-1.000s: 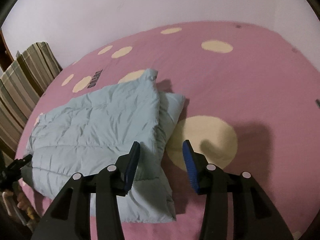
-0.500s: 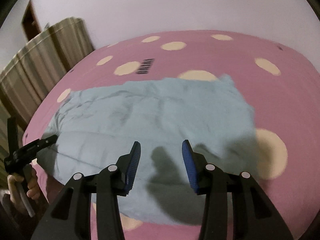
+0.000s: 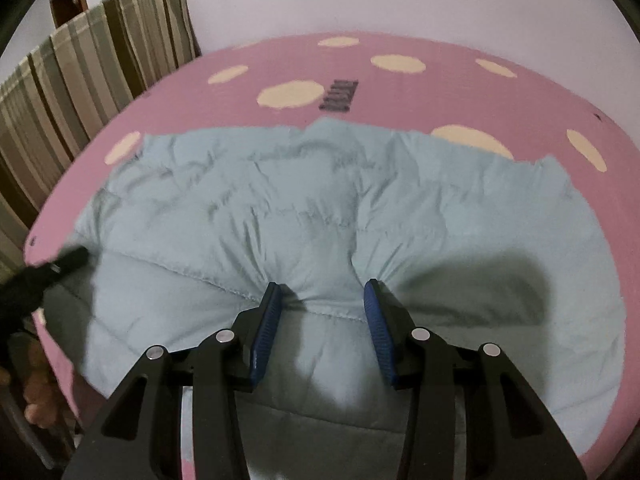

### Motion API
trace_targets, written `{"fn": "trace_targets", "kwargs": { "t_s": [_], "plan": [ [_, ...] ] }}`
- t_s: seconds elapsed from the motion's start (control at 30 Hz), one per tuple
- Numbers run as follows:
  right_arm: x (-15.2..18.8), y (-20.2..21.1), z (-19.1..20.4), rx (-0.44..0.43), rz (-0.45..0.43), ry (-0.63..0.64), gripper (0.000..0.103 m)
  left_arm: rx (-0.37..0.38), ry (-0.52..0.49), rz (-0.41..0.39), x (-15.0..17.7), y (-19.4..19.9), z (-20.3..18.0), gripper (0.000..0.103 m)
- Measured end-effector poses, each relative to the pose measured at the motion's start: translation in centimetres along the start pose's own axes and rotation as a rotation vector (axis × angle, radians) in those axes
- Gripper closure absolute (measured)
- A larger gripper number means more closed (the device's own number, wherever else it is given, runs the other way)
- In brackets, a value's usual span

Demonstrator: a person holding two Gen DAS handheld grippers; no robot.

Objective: Fold large clothes

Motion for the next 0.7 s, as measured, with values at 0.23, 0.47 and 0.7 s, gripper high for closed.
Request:
{"fn": "trace_targets", "kwargs": {
  "t_s": [0.23, 0.47, 0.7],
  "plan": [
    [0.9, -0.9, 0.0, 0.012, 0.010, 0.006, 0.059, 0.040, -0.018, 0.041, -0.9, -1.5, -0.6, 0.023],
    [1.2, -0.8, 0.0, 0.011, 0.001, 0.012, 0.059, 0.146, 0.041, 0.135, -1.1, -3.9, -0.8, 0.023],
    [1.2, -0.8, 0.0, 0.004, -0.003, 0.009, 0.059, 0.184, 0.020, 0.202, -0.6, -5.5, -1.4, 0.013]
  ]
}}
Point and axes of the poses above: each gripper's, at about its wrist camera, not at the fingertips, and y roughly against the way its jaws point, z to its left, x to its underside, the point moved 10 cm from there along -y, roughly the way its jaws point
